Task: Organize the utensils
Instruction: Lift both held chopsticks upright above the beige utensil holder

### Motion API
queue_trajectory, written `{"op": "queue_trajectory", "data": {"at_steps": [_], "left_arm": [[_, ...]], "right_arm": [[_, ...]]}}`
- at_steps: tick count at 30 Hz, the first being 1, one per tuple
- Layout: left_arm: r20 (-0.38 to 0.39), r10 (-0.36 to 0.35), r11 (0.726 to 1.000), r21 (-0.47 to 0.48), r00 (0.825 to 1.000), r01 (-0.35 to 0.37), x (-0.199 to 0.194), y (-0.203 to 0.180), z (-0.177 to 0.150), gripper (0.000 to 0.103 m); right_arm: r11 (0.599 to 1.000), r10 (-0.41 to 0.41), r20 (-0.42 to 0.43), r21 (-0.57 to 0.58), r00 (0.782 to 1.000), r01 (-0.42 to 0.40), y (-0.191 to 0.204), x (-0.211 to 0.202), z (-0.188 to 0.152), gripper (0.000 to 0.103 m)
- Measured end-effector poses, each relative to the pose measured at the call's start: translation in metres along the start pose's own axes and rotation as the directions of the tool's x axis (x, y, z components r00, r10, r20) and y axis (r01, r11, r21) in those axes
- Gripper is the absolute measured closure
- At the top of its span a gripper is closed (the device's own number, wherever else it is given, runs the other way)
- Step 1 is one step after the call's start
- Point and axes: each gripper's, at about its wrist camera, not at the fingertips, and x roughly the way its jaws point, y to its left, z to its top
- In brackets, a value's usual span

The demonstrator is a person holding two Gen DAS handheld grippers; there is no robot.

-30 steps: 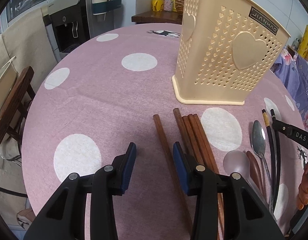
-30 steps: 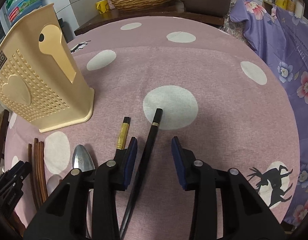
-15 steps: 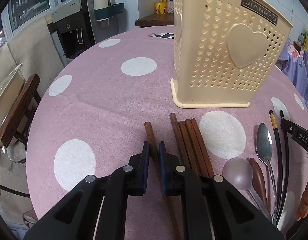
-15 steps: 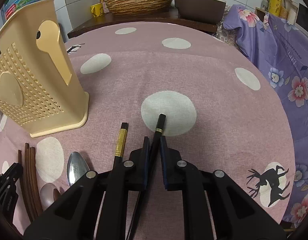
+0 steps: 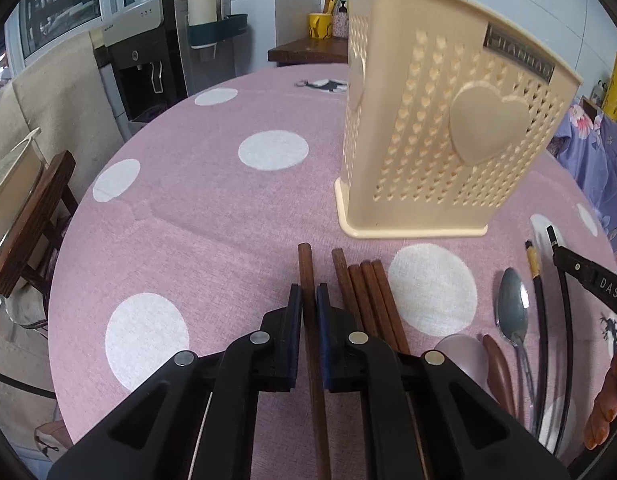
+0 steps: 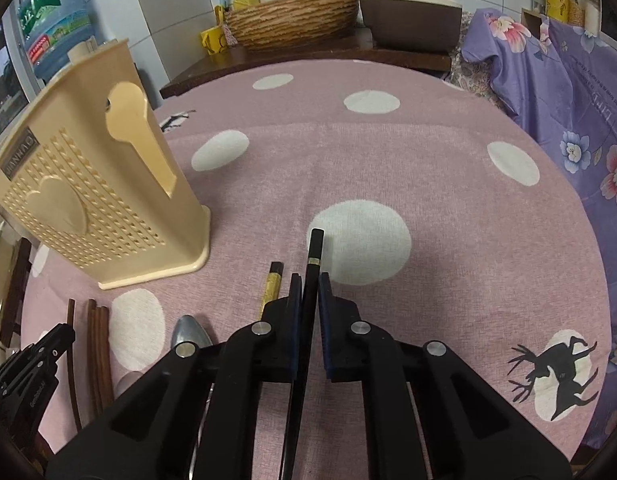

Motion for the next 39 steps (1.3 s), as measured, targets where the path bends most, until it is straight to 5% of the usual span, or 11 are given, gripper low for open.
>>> {"op": "queue_trajectory", "data": {"at_steps": [9, 18, 24, 39], "left_arm": [[0.118, -0.051, 0.998, -0.039, 0.992, 0.056, -0.044, 0.016, 0.022, 0.095], [0.235, -0.103, 0.992, -0.050, 0.967, 0.117, -0.094, 0.026, 0.041, 0.095], [0.305, -0.123, 0.989, -0.044, 0.944, 0.143, -0.123, 0.029, 0.045, 0.095], [0.335, -0.145, 0.984, -0.048, 0.931, 0.171, -0.138, 0.036, 0.049, 0.095]], "right_arm": [[0.996, 0.085, 0.116, -0.012, 0.990, -0.084, 0.000, -0.052, 0.015, 0.095], [0.980, 0.198, 0.252, -0.069, 0.947, -0.186, 0.005, -0.126, 0.027, 0.095], [0.973, 0.220, 0.329, -0.139, 0.918, -0.183, 0.014, -0.170, 0.026, 0.095], [0.965, 0.234, 0.340, -0.192, 0.911, -0.176, 0.022, -0.187, 0.030, 0.095]]}}
